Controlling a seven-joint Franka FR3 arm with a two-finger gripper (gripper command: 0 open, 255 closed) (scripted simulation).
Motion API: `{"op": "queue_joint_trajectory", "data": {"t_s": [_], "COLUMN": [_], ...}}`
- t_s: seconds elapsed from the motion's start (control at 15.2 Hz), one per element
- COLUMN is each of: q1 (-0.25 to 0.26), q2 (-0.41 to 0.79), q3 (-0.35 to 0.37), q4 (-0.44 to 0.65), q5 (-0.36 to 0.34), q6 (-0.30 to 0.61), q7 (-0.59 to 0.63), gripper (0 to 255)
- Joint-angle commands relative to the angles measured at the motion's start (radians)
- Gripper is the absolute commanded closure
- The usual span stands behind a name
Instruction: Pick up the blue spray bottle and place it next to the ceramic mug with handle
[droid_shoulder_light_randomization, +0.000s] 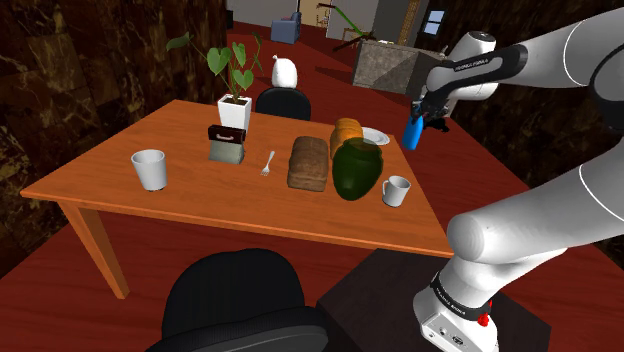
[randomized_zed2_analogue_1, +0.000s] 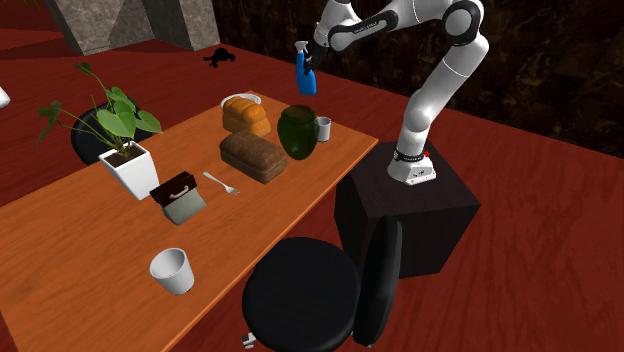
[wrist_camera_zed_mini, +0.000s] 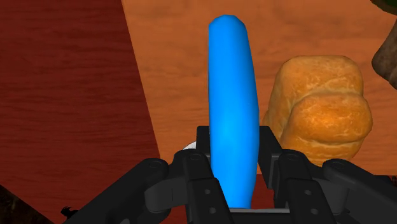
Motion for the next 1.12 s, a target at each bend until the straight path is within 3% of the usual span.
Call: {"op": "queue_joint_trajectory", "data": {"t_s": [0.0,1.06], "q1": [-0.002,-0.014], "q2": [0.008,0.115], "q3": [-0.001,-0.008], "q4": [-0.023,-0.155], "q5": [-0.003,-0.025], "q6": [0.031,0.270], "q7": [0.003,0.025], "gripper": [255,255]}}
